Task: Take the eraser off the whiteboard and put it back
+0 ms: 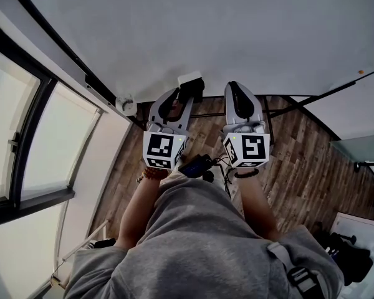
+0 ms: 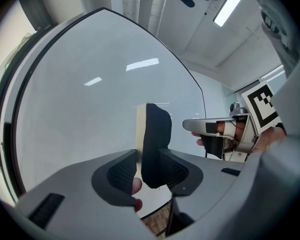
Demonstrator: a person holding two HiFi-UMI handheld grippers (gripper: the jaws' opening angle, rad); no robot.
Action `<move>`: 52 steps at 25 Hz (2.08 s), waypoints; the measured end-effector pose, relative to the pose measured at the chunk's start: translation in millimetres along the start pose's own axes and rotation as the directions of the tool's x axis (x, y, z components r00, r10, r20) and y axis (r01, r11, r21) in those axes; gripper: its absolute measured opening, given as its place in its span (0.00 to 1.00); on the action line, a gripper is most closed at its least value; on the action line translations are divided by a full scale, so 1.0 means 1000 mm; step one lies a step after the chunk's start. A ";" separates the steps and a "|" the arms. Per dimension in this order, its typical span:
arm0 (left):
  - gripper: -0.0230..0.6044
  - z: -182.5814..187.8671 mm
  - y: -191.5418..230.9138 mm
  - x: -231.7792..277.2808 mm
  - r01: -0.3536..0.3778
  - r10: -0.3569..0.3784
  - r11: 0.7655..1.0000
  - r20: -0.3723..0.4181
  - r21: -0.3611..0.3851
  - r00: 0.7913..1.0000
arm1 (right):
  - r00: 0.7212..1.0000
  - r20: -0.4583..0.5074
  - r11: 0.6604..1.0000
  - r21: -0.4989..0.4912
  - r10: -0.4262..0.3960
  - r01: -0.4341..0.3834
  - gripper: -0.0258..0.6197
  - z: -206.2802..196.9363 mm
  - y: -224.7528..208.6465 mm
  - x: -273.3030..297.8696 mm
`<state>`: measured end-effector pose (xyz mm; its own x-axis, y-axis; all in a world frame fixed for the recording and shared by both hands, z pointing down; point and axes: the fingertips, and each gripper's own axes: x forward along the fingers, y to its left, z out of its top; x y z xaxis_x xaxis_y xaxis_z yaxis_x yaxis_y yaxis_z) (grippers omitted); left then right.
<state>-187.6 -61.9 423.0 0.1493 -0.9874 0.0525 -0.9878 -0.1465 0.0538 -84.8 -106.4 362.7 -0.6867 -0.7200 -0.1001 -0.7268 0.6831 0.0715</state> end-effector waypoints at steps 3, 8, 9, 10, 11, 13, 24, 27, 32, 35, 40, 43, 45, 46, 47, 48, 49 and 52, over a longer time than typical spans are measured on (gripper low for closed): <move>0.25 0.003 0.002 0.002 -0.005 0.005 1.000 0.004 0.000 1.000 | 1.000 0.005 1.000 -0.001 0.004 -0.004 0.09 0.002 -0.001 0.003; 0.25 0.003 0.002 0.008 -0.005 0.005 1.000 0.009 -0.003 1.000 | 1.000 0.004 1.000 -0.005 0.006 -0.006 0.09 0.002 -0.005 0.007; 0.25 0.003 0.003 0.008 -0.005 0.005 1.000 0.008 -0.004 1.000 | 1.000 0.003 1.000 -0.005 0.005 -0.005 0.09 0.002 -0.006 0.008; 0.25 0.003 0.003 0.009 -0.006 0.006 1.000 0.008 -0.004 1.000 | 1.000 0.003 1.000 -0.005 0.005 -0.005 0.09 0.001 -0.007 0.008; 0.25 0.002 0.004 0.010 -0.006 0.006 1.000 0.007 -0.004 1.000 | 1.000 0.003 1.000 -0.005 0.004 -0.004 0.09 0.001 -0.008 0.009; 0.25 0.003 0.004 0.011 -0.006 0.006 1.000 0.006 -0.005 1.000 | 1.000 0.003 1.000 -0.004 0.002 -0.002 0.09 0.001 -0.010 0.010; 0.25 0.005 0.008 0.019 -0.002 0.002 1.000 0.008 0.001 1.000 | 1.000 0.000 1.000 -0.003 -0.001 0.001 0.09 0.000 -0.013 0.017; 0.25 0.005 0.009 0.021 0.003 -0.003 1.000 0.007 -0.001 1.000 | 1.000 0.001 1.000 -0.005 -0.004 0.004 0.09 0.000 -0.014 0.019; 0.25 0.003 0.010 0.024 0.012 -0.012 1.000 0.002 -0.005 1.000 | 1.000 -0.001 1.000 -0.008 -0.003 0.003 0.09 0.000 -0.014 0.023; 0.25 0.002 0.011 0.025 0.017 -0.017 1.000 0.002 -0.008 1.000 | 1.000 -0.004 1.000 -0.008 -0.004 0.004 0.09 -0.001 -0.013 0.025; 0.25 0.001 0.012 0.026 0.020 -0.020 1.000 0.002 -0.018 1.000 | 1.000 -0.004 1.000 -0.006 0.002 -0.002 0.09 -0.001 -0.011 0.027; 0.25 -0.001 0.015 0.027 0.020 -0.020 1.000 0.003 -0.023 1.000 | 1.000 -0.006 1.000 -0.006 0.000 0.000 0.09 -0.003 -0.011 0.029; 0.25 -0.002 0.016 0.027 0.021 -0.021 0.999 0.002 -0.025 1.000 | 1.000 -0.007 1.000 -0.007 0.000 0.000 0.09 -0.004 -0.011 0.030; 0.25 -0.002 0.017 0.028 0.021 -0.021 0.999 0.002 -0.025 1.000 | 1.000 -0.006 1.000 -0.007 0.000 0.000 0.09 -0.004 -0.010 0.030; 0.25 -0.002 0.018 0.028 0.021 -0.021 0.999 0.002 -0.026 1.000 | 1.000 -0.006 1.000 -0.007 -0.001 0.001 0.09 -0.004 -0.010 0.031; 0.25 -0.002 0.019 0.028 0.021 -0.021 0.999 0.002 -0.027 1.000 | 1.000 -0.007 1.000 -0.007 -0.002 0.002 0.09 -0.004 -0.010 0.031; 0.25 -0.001 0.020 0.029 0.020 -0.020 0.999 0.003 -0.028 1.000 | 1.000 -0.008 1.000 -0.007 -0.002 0.002 0.09 -0.004 -0.011 0.032; 0.25 -0.001 0.023 0.031 0.018 -0.018 0.999 0.004 -0.028 1.000 | 1.000 -0.011 1.000 -0.007 -0.005 0.005 0.09 -0.005 -0.011 0.035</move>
<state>-205.6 -96.2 426.6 0.1667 -0.9849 0.0471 -0.9832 -0.1624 0.0830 -100.5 -139.5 363.3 -0.6834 -0.7245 -0.0900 -0.7301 0.6789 0.0784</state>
